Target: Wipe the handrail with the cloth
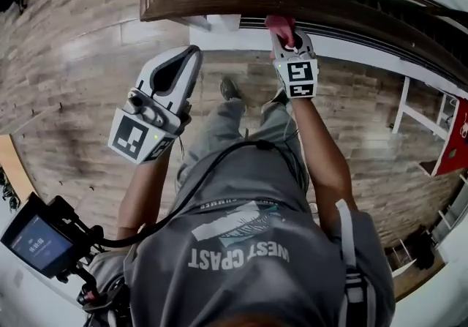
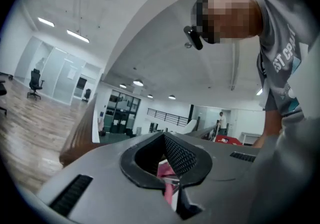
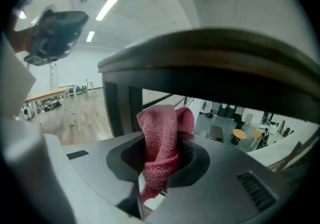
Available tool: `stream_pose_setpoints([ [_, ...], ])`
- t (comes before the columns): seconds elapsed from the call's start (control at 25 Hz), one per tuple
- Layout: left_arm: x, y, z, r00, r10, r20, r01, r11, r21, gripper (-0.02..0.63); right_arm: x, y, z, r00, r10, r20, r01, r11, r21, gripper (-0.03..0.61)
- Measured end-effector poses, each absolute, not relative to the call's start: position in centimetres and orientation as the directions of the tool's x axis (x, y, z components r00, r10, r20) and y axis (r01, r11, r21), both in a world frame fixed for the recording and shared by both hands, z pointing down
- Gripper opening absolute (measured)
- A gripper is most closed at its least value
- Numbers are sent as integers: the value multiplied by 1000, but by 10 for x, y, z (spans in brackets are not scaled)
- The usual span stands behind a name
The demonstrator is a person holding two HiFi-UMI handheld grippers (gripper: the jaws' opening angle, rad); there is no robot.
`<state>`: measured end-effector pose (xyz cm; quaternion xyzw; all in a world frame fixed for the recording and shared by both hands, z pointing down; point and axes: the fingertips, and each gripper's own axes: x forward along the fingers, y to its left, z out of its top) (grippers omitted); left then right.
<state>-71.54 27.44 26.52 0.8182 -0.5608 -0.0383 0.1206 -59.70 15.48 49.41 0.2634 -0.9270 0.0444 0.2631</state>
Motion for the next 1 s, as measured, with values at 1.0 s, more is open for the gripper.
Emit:
stream_pose_setpoints([
  [1.0,-520,190,332,383,-903,194,-911,-335,239,5,-624,128,583,-816,-142,561,-297,934,-196,71],
])
